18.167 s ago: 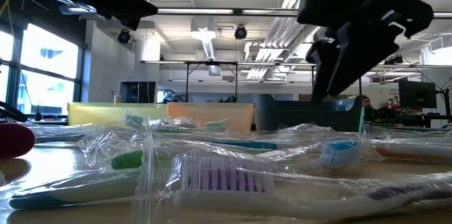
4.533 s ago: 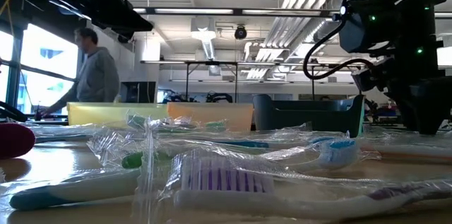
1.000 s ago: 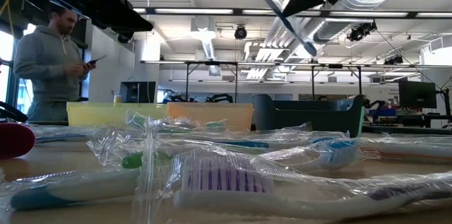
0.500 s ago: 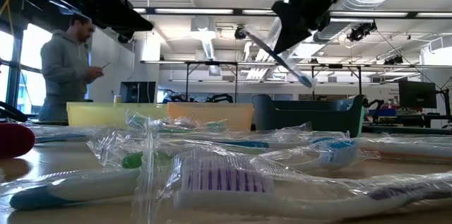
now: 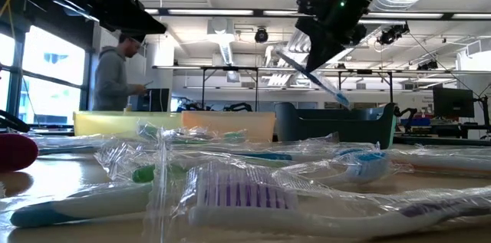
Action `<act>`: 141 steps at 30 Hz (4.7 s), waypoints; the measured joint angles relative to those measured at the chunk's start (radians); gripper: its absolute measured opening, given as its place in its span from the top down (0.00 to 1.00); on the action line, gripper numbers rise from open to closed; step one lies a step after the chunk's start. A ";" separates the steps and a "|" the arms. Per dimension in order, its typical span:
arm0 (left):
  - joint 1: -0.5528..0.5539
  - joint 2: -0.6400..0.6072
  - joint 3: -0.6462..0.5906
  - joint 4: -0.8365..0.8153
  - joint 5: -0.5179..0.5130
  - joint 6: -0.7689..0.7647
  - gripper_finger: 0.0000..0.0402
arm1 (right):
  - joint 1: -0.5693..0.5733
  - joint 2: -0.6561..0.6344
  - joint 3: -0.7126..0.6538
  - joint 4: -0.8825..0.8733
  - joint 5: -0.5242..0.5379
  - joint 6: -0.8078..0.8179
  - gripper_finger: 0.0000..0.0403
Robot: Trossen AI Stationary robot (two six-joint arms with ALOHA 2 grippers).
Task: Pick & Place Toothbrushes
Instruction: Put the blue toothbrush into the dark blue bin, then put the green toothbrush into the orange bin
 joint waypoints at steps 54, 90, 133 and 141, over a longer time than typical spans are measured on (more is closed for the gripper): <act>0.000 0.000 0.000 -0.020 0.000 0.000 1.00 | -0.006 0.147 -0.013 -0.055 -0.040 0.029 0.68; 0.000 0.000 0.000 -0.023 0.000 -0.001 1.00 | 0.206 -0.283 -0.011 -0.062 -0.596 0.177 0.99; 0.000 0.000 0.000 -0.023 0.000 -0.003 1.00 | 0.513 -0.177 -0.012 -0.434 -0.496 0.635 1.00; 0.000 0.000 0.000 -0.023 0.000 -0.003 1.00 | 0.576 -0.099 -0.012 -0.470 -0.625 0.736 1.00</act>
